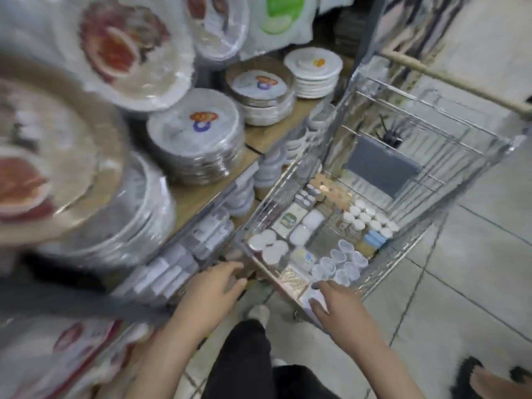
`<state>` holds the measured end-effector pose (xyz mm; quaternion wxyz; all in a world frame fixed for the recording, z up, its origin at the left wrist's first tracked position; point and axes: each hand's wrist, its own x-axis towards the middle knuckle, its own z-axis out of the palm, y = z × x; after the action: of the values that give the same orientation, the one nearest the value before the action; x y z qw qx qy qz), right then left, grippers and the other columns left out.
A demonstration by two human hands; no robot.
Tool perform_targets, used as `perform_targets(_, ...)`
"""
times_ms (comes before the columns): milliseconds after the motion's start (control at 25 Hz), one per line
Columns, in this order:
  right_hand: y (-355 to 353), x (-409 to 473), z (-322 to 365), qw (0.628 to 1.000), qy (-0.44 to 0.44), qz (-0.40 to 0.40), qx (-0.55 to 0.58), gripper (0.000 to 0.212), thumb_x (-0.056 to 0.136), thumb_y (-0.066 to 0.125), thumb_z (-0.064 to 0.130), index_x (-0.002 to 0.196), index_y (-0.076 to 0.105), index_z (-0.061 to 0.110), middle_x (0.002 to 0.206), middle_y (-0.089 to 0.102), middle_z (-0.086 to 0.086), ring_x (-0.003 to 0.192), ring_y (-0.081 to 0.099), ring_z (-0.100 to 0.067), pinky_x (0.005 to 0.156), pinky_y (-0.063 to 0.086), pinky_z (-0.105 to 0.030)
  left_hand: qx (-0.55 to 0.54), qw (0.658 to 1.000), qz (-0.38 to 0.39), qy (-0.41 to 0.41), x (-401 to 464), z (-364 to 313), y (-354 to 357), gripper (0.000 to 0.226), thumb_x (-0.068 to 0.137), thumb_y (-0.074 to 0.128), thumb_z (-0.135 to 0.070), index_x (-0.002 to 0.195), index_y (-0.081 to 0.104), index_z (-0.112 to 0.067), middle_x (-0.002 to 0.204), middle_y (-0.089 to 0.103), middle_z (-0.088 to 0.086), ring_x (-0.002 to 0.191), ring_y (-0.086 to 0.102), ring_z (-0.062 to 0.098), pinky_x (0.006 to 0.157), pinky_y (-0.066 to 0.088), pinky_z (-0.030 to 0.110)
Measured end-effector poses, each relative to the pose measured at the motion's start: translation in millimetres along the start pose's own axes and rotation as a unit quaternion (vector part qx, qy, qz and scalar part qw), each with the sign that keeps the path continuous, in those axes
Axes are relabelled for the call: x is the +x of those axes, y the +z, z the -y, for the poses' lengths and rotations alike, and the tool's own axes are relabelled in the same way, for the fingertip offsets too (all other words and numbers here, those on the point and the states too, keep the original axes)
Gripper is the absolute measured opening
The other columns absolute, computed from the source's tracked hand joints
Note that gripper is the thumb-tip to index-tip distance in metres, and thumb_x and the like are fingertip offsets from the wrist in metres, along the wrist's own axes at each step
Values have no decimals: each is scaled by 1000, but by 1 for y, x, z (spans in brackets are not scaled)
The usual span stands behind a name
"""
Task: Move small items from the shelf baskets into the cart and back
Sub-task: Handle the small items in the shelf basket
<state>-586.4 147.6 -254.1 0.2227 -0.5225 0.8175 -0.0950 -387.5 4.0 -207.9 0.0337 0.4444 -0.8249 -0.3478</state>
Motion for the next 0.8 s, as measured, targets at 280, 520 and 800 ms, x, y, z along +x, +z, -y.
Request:
perform_targets(280, 19, -50, 114, 958, -258, 121, -42, 34, 97, 43, 30, 129, 49, 20, 124, 52, 0, 116, 50, -20, 90, 41, -30, -40, 962, -156, -222, -209, 92, -11, 33, 93, 57, -26, 126, 58, -22, 122, 58, -9, 115, 56, 13, 85, 39, 20)
perform_targets(520, 74, -129, 253, 880, -434, 181, -60, 35, 96, 47, 32, 129, 51, 21, 127, 56, 1, 117, 51, -19, 92, 42, -29, -101, 876, -302, -362, -407, 139, -5, 31, 93, 55, -29, 124, 57, -25, 117, 58, -14, 107, 58, 8, 82, 43, 21)
perform_targets(800, 160, -293, 421, 759, -588, 270, -69, 35, 96, 45, 37, 127, 51, 23, 126, 55, 2, 116, 49, -17, 94, 42, -30, -158, 749, -380, -520, -654, 170, 11, 32, 92, 54, -38, 122, 56, -28, 119, 61, -13, 111, 55, 6, 92, 45, 26)
